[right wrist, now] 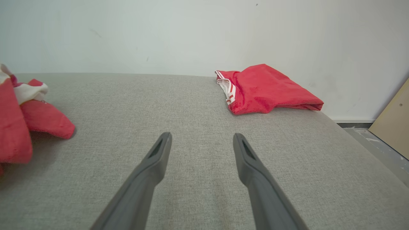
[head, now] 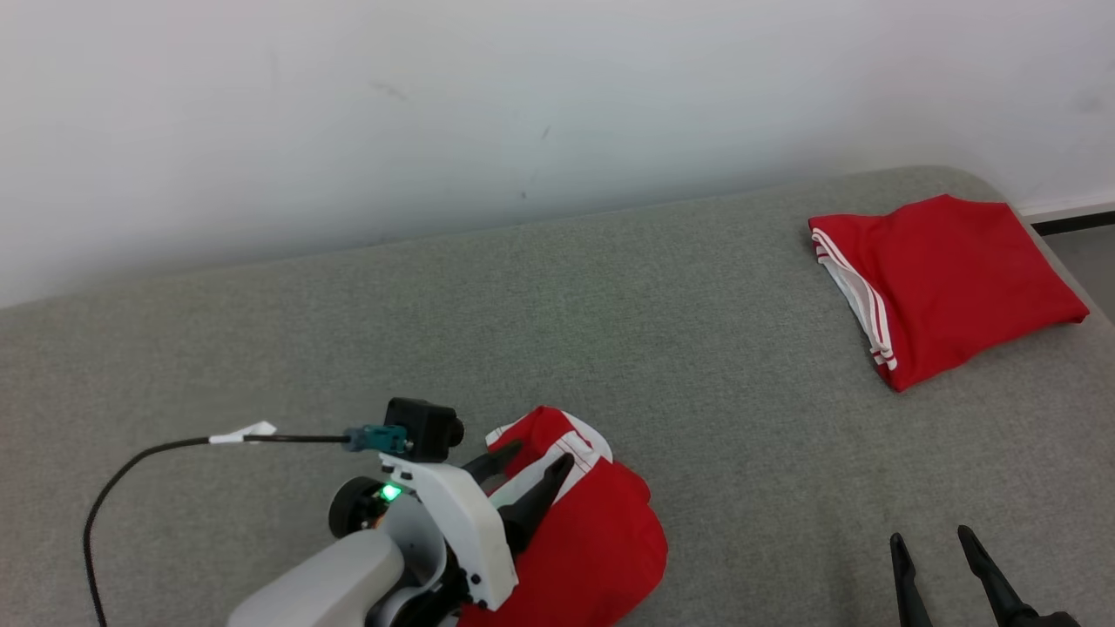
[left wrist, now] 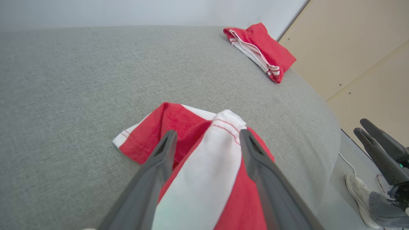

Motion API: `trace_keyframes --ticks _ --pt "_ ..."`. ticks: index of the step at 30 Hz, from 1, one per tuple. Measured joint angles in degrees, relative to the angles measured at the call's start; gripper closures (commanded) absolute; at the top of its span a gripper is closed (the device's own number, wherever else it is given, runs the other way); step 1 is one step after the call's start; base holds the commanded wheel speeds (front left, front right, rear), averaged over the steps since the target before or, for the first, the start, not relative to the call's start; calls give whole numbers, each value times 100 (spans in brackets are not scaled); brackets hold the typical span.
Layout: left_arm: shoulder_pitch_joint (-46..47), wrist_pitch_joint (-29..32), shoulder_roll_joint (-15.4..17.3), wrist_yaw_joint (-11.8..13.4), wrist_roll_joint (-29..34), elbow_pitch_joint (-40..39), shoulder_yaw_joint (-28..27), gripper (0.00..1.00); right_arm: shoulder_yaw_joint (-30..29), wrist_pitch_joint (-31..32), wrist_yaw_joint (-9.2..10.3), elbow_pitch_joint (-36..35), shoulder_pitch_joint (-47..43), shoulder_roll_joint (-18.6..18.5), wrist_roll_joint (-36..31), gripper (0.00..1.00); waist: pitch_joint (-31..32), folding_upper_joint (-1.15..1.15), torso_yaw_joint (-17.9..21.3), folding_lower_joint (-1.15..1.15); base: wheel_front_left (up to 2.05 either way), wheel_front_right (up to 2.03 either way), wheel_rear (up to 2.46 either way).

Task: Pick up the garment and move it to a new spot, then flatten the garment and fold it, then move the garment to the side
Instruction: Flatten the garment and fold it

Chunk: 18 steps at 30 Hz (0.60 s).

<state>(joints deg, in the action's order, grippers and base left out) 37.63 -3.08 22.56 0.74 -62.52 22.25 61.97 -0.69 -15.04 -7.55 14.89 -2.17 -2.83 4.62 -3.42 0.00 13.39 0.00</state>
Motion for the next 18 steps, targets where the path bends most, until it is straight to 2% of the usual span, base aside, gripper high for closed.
trace_keyframes --ticks 5,9,10,11,12,13,18 --pt "122 54 -210 -321 -18 390 67 0 -9 0 0 -2 1 -1 4 0 -64 0 71 0 0 0 0" --pt "183 57 -347 -446 -53 603 111 0 -1 0 0 0 16 0 10 0 -81 0 96 0 0 0 0" --pt "211 56 -382 -478 -53 650 125 5 2 0 1 0 28 0 22 0 -87 0 100 0 0 0 0" --pt "229 56 -411 -485 -53 693 134 56 3 0 0 -1 41 0 38 0 -92 0 102 0 0 0 0" --pt "236 55 -439 -501 -53 744 137 96 5 0 0 -1 55 0 43 0 -95 0 102 0 0 0 0" --pt "241 57 -464 -535 -53 786 159 100 5 0 0 0 66 0 46 0 -96 0 102 0 0 0 0" --pt "342 -102 -555 -599 62 790 222 100 -26 0 1 4 76 0 47 0 -70 0 83 0 0 0 0"
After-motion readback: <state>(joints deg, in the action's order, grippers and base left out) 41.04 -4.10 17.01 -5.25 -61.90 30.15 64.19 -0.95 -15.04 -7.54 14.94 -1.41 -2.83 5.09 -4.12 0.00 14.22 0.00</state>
